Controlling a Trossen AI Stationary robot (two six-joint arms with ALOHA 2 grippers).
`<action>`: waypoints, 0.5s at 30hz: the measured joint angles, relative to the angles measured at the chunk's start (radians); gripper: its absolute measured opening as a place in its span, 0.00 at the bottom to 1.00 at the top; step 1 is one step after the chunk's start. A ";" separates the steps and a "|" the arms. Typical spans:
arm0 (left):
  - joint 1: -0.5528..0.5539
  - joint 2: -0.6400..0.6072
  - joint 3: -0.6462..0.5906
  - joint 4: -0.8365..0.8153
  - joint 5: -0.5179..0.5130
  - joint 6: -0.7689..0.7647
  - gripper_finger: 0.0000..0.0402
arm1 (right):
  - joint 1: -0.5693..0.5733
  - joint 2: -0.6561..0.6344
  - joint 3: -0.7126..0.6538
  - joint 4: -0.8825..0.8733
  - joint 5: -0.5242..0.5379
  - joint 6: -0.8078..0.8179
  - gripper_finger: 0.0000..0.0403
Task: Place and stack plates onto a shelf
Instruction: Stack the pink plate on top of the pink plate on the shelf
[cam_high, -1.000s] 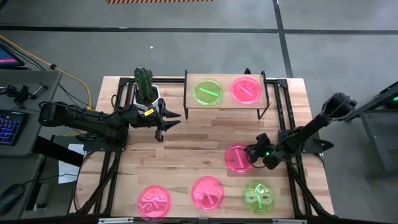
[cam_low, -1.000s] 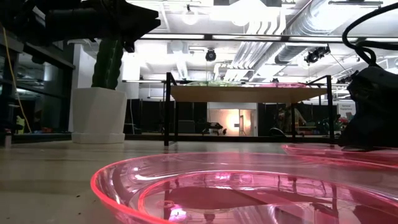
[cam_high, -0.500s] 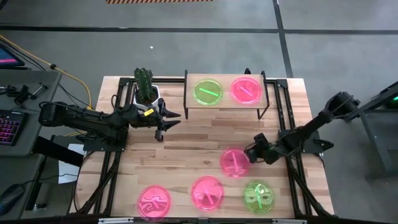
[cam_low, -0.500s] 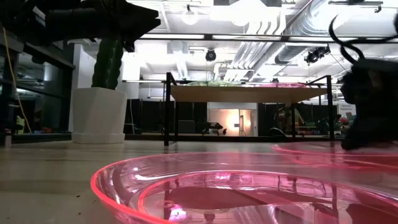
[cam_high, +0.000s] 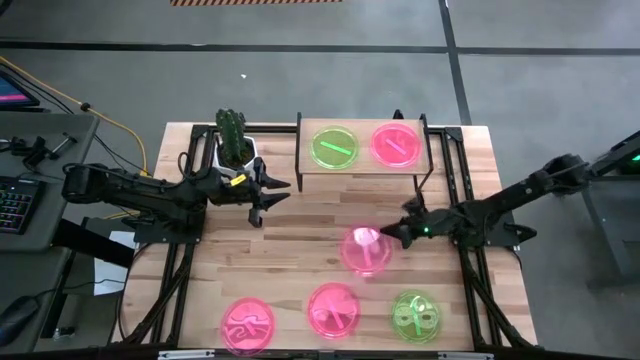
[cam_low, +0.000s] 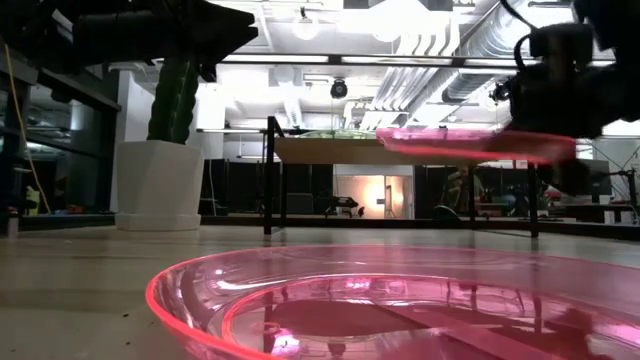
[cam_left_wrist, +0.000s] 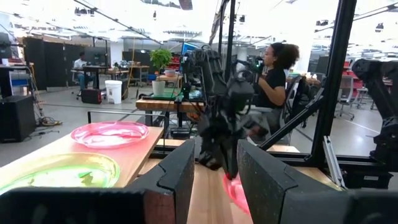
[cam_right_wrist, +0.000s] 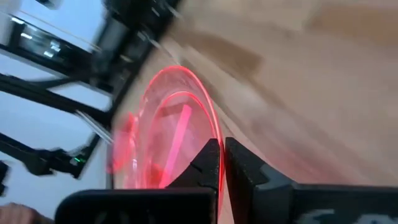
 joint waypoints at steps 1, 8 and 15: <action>0.000 0.000 0.000 0.000 0.000 0.000 0.28 | -0.015 -0.009 0.000 0.027 0.000 -0.029 0.00; 0.000 0.000 0.000 0.001 0.000 0.000 0.28 | -0.174 -0.106 0.000 0.193 0.004 -0.222 0.00; 0.000 0.000 0.000 0.001 0.000 0.000 0.28 | -0.385 -0.276 0.086 0.104 0.027 -0.368 0.00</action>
